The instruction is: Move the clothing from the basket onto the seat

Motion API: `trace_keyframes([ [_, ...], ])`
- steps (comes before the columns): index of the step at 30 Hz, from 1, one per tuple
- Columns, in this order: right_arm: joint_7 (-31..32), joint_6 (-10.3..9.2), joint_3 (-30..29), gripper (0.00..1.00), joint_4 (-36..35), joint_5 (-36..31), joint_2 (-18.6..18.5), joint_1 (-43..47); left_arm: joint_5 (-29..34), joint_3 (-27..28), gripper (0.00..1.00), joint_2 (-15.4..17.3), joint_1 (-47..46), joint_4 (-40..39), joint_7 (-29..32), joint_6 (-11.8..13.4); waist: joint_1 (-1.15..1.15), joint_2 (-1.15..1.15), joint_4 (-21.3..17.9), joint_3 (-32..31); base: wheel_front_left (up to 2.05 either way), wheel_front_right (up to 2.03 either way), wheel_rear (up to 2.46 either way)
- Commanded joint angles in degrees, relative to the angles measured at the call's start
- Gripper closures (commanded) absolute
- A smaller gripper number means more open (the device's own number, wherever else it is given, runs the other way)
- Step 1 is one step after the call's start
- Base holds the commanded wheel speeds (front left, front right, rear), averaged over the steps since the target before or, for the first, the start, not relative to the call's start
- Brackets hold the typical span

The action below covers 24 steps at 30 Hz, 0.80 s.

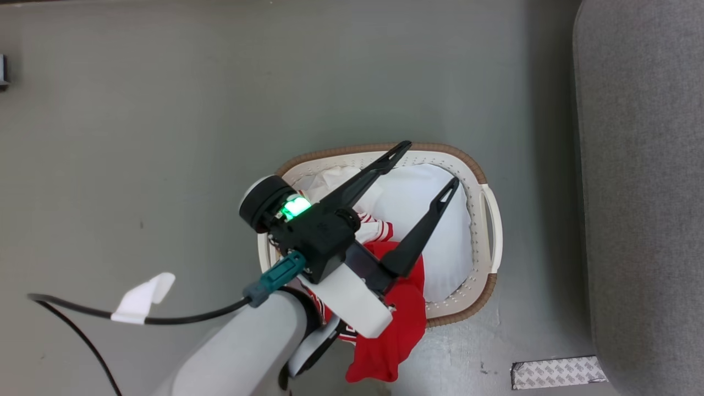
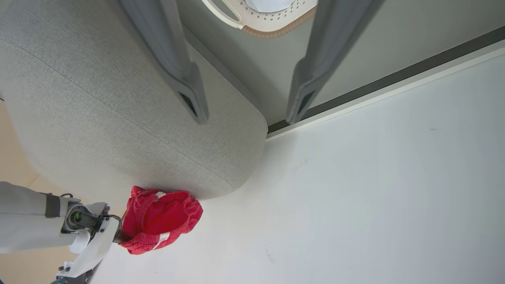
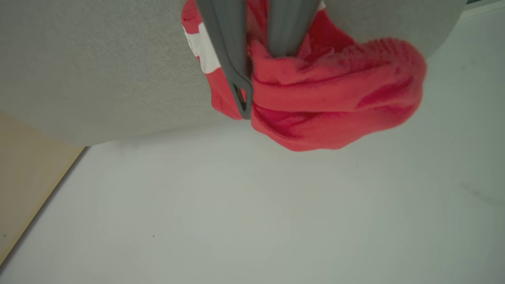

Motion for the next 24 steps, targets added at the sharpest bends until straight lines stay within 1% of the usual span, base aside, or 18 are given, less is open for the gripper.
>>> trace_keyframes([
  [1,-0.2,-0.13,-3.9,1.0,0.9,-3.0,0.3,1.9,0.2,0.3,0.0,0.7,0.5,0.2,0.0,0.3,-0.02,0.0,0.1,0.0,0.0,0.0,0.0],
  [3,0.3,-0.12,-7.4,1.0,1.6,-6.0,1.9,3.6,0.0,0.4,0.0,1.2,1.1,0.5,-0.1,0.4,-0.02,0.0,-0.1,-0.5,0.0,0.0,0.0],
  [5,0.2,-0.12,-9.8,0.69,1.1,-8.9,3.4,4.2,-0.3,0.5,0.0,1.7,1.7,0.7,-0.1,0.6,-0.02,0.0,-0.5,-1.1,0.0,0.0,0.0],
  [6,-0.1,-0.12,-10.6,0.53,0.8,-9.9,3.9,4.4,-0.4,0.5,0.0,1.9,2.0,0.8,-0.2,0.7,-0.02,0.0,-0.7,-1.6,0.0,0.0,0.0],
  [7,-0.3,-0.13,-11.2,0.0,0.5,-11.1,4.6,4.7,-0.6,0.6,0.0,2.2,2.2,1.0,-0.2,0.8,-0.02,0.0,-1.0,-2.2,0.0,0.0,0.0],
  [10,0.0,-0.13,-10.6,0.0,0.9,-14.9,6.5,6.4,-1.2,1.1,0.0,2.6,3.3,1.6,-0.7,1.3,-0.02,0.0,-1.9,-4.6,0.0,0.0,0.0],
  [14,-0.7,-0.13,-8.3,0.0,1.9,-17.0,8.7,9.7,-2.4,1.8,0.0,2.8,5.2,2.9,-1.7,2.0,-0.02,0.0,-3.2,-9.0,0.0,0.0,0.0],
  [18,-2.6,-0.13,-5.1,0.0,1.9,-16.5,10.3,14.0,-3.5,2.5,0.0,3.3,7.8,4.3,-3.0,2.9,-0.02,0.0,-4.2,-14.0,0.0,0.0,0.0],
  [23,-3.9,-0.13,-0.7,0.0,-1.5,-12.5,12.7,21.3,-5.3,3.8,0.0,3.7,11.8,6.6,-5.1,4.4,-0.02,0.0,-4.0,-20.9,0.0,0.0,0.0],
  [24,-3.9,-0.13,-0.7,0.0,-1.5,-12.5,12.7,21.3,-5.3,3.8,0.0,3.7,11.8,6.6,-5.1,4.4,-0.02,0.0,-4.0,-20.9,0.0,0.0,0.0],
])
